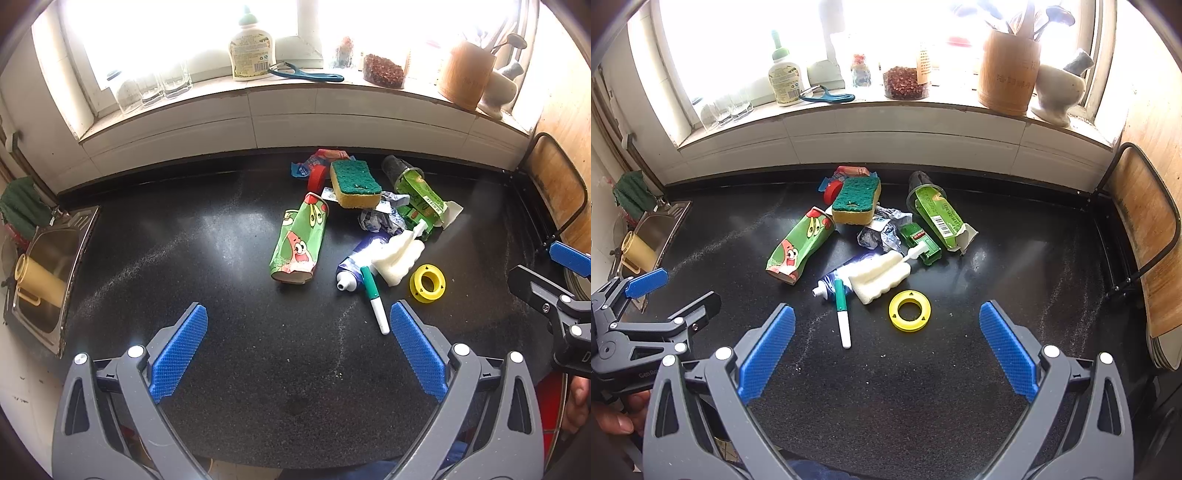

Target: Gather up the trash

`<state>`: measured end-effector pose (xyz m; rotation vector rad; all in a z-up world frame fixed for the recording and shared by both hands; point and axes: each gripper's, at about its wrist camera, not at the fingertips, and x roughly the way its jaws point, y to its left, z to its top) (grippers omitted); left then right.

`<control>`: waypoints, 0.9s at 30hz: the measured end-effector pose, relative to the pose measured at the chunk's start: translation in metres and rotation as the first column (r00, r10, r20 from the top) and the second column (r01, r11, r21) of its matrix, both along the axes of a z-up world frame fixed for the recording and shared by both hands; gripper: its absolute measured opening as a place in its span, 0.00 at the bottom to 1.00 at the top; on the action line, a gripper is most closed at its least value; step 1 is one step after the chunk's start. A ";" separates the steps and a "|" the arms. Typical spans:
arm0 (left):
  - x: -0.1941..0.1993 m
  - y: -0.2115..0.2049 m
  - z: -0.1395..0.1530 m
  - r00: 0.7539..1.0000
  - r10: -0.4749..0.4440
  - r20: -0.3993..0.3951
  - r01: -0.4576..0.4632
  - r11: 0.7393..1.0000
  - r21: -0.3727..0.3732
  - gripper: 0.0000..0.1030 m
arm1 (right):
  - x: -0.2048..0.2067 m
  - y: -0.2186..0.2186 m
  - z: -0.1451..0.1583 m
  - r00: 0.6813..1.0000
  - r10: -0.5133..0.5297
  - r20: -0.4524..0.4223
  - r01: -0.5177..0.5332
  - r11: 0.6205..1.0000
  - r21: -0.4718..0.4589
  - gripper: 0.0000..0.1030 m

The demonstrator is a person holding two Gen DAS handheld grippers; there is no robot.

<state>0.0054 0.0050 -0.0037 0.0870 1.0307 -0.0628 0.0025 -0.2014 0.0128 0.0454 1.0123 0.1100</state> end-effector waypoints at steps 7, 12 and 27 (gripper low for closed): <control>0.001 0.001 -0.001 1.000 0.001 -0.006 -0.001 1.000 -0.005 0.94 | 0.000 0.000 0.000 1.000 0.000 -0.003 0.000 1.000 -0.001 0.94; 0.002 0.001 -0.002 1.000 0.003 -0.009 -0.003 1.000 -0.006 0.94 | 0.000 0.003 -0.001 1.000 0.004 -0.002 -0.004 1.000 -0.005 0.94; 0.006 0.001 -0.004 1.000 0.004 -0.017 -0.004 1.000 -0.010 0.94 | 0.003 0.001 -0.002 1.000 0.004 -0.013 -0.004 1.000 0.003 0.94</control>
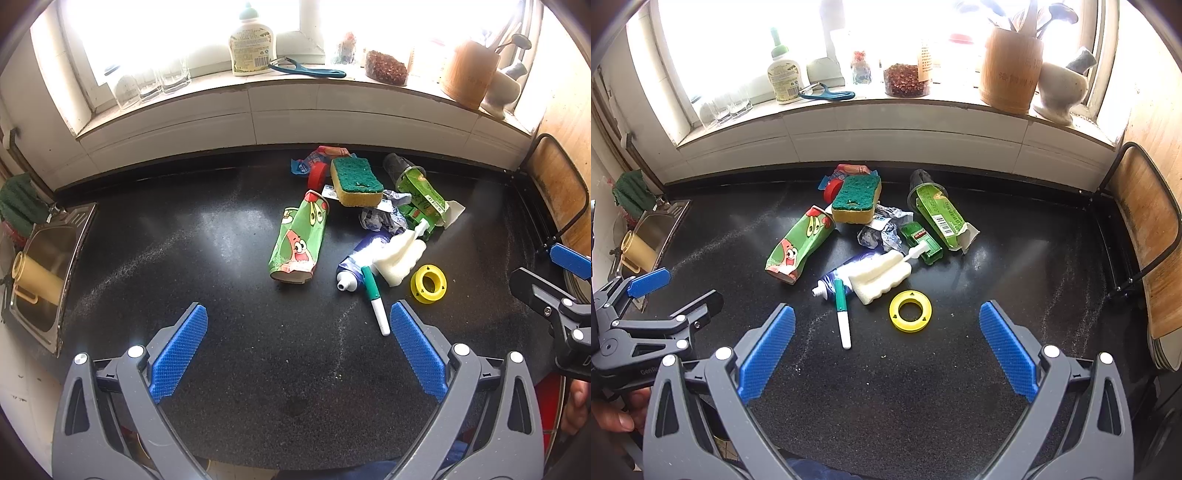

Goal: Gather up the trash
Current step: 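Grasp the Patrick snack bag with left tool while right tool grasps green-white snack bag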

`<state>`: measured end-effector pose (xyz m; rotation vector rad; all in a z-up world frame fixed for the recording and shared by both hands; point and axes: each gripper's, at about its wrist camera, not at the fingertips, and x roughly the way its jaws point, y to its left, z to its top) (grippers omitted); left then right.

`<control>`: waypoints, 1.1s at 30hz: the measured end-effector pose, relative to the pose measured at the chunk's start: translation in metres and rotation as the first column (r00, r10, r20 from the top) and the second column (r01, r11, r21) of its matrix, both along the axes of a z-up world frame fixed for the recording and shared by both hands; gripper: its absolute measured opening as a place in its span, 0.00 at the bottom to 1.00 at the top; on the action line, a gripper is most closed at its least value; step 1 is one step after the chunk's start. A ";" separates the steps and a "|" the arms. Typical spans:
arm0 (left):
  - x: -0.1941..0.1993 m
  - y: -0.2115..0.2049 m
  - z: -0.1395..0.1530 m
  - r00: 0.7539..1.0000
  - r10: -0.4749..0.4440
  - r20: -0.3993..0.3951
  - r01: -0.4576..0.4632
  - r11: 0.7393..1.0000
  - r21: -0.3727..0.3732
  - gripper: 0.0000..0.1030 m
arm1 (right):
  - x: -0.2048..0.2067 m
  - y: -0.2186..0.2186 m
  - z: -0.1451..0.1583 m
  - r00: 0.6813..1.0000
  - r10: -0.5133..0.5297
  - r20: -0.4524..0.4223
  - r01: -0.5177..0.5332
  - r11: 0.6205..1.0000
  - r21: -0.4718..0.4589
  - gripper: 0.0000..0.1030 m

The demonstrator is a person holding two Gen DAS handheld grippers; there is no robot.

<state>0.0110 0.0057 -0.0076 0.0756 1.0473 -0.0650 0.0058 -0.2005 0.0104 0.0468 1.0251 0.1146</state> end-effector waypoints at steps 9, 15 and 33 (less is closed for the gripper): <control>0.000 0.000 0.000 1.000 0.000 -0.001 0.000 1.000 -0.001 0.94 | 0.000 -0.001 0.000 1.000 -0.001 -0.003 0.001 1.000 0.002 0.94; 0.005 -0.002 -0.004 1.000 0.000 -0.015 0.000 1.000 -0.014 0.94 | 0.002 -0.002 -0.002 1.000 0.000 -0.006 0.000 1.000 0.002 0.94; 0.120 0.008 -0.110 0.986 -0.097 -0.136 0.098 0.995 0.006 0.94 | 0.146 -0.056 -0.100 0.984 0.129 -0.123 -0.139 0.987 -0.078 0.94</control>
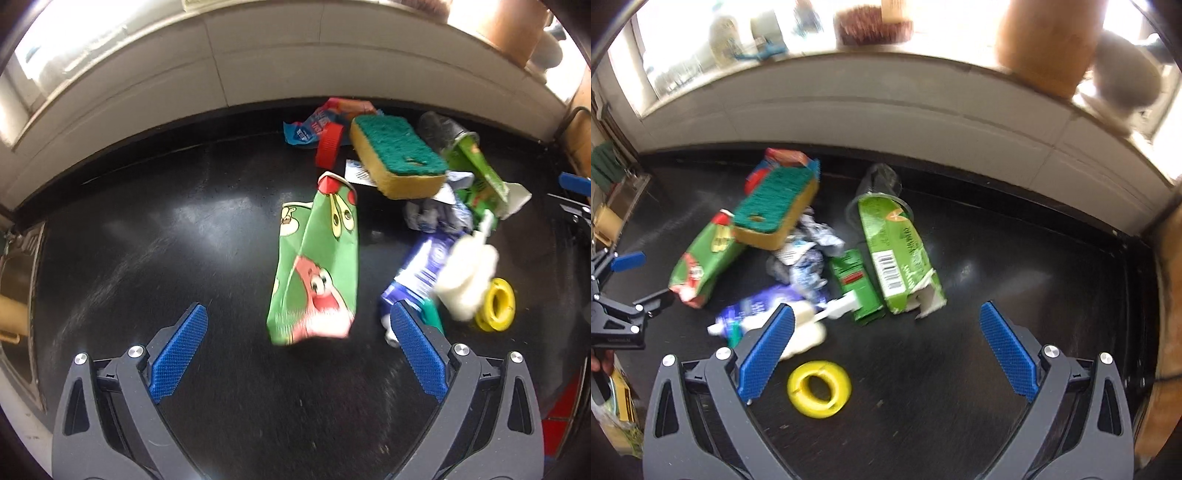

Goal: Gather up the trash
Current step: 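Grasp the Patrick snack bag with left tool while right tool grasps green-white snack bag, then carry both bags to the floor bin and open both tools to drop them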

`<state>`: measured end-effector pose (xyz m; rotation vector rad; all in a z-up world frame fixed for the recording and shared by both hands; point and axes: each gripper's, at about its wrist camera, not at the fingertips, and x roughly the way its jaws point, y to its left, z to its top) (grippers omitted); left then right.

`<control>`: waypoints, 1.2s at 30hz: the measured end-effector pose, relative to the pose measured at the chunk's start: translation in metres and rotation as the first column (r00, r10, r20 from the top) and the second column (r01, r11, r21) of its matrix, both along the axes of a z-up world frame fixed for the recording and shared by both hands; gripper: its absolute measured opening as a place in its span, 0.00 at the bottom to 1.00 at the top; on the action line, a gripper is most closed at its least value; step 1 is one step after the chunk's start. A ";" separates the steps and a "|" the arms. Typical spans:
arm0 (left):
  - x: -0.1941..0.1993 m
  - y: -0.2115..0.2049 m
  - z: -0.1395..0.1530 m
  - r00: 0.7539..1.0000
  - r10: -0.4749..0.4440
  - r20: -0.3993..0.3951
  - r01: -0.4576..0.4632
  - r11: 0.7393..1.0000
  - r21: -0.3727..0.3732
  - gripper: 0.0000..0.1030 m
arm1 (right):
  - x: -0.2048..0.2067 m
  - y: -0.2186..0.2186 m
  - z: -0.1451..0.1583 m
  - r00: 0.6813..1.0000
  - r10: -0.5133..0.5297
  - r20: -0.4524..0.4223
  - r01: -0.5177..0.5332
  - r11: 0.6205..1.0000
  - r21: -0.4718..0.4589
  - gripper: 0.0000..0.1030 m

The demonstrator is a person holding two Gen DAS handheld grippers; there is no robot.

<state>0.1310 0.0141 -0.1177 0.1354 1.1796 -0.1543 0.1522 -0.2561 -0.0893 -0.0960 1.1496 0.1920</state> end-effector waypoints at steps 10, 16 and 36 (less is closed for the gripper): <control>0.035 -0.001 -0.056 0.999 -0.036 -0.023 0.036 0.999 -0.005 0.87 | 0.070 -0.013 -0.076 0.982 0.081 -0.170 -0.074 0.996 0.048 0.76; 0.033 -0.012 -0.059 0.998 -0.057 -0.037 0.057 0.998 -0.005 0.56 | 0.070 -0.017 -0.072 0.976 0.093 -0.198 -0.065 0.988 0.142 0.49; -0.089 0.035 0.037 0.993 0.104 0.062 -0.099 0.992 -0.079 0.55 | -0.101 0.007 0.028 0.998 -0.028 -0.052 0.036 0.986 0.162 0.48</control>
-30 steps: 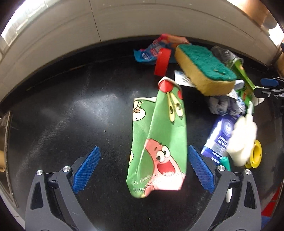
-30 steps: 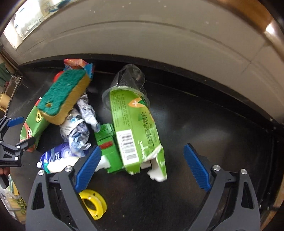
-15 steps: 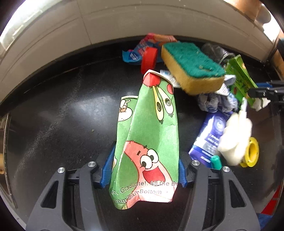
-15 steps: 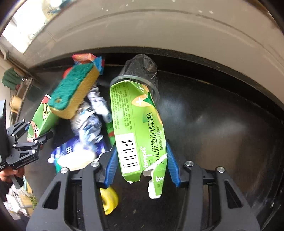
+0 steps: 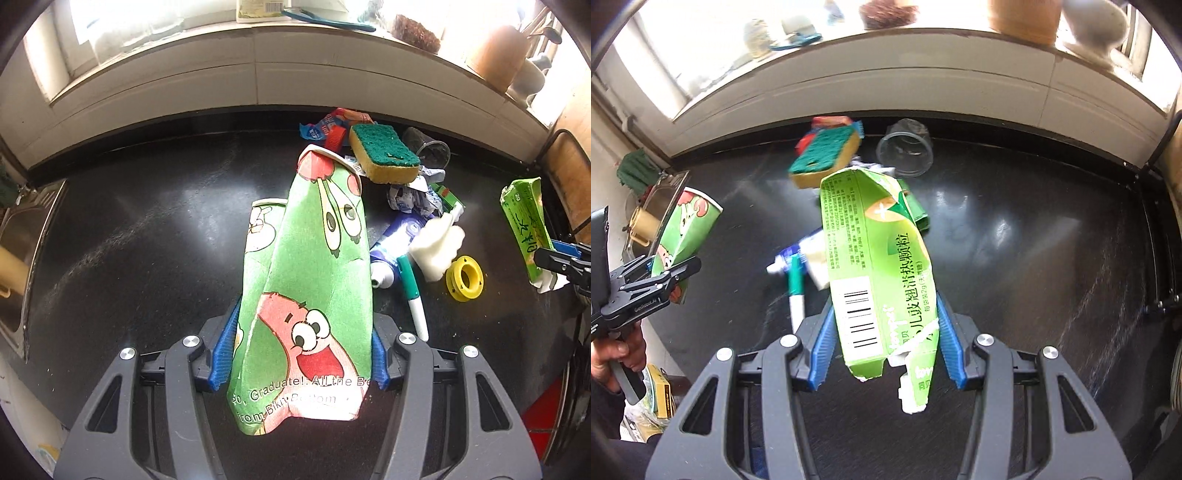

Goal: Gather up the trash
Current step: 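Carry both bags to the floor bin and open both tools to drop them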

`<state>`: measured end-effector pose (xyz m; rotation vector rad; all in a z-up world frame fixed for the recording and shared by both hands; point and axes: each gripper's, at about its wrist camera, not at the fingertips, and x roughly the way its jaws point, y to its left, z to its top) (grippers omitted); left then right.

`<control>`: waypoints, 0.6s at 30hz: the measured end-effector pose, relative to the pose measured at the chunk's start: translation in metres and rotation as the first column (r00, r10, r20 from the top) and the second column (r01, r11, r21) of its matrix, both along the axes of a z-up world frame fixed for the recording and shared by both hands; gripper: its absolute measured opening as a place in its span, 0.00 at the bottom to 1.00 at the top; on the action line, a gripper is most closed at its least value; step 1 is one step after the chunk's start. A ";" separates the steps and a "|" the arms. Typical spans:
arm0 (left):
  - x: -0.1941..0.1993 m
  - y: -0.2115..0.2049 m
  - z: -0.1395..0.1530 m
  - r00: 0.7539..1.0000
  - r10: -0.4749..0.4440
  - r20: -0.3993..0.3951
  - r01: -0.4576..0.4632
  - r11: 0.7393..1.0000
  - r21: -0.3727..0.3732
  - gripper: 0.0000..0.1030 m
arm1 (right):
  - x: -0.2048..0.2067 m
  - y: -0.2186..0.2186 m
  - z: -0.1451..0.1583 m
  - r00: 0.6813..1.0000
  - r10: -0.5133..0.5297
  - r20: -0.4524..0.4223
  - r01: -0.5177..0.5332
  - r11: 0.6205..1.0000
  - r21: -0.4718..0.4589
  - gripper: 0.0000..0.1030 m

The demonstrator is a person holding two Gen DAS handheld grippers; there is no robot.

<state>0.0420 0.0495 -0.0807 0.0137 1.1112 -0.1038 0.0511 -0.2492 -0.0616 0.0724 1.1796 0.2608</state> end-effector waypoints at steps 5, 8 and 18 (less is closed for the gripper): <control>-0.033 0.024 0.013 0.998 0.054 0.030 -0.054 0.999 -0.002 0.55 | -0.018 0.044 0.011 0.998 0.057 0.032 -0.058 0.998 0.005 0.48; -0.058 0.053 0.018 0.992 0.117 0.055 -0.117 0.993 -0.001 0.55 | -0.028 0.086 0.016 0.989 0.138 0.055 -0.139 0.990 0.012 0.48; -0.201 0.181 -0.003 0.901 0.428 0.067 -0.431 0.902 0.039 0.55 | -0.087 0.295 -0.008 0.855 0.519 0.023 -0.518 0.848 0.114 0.48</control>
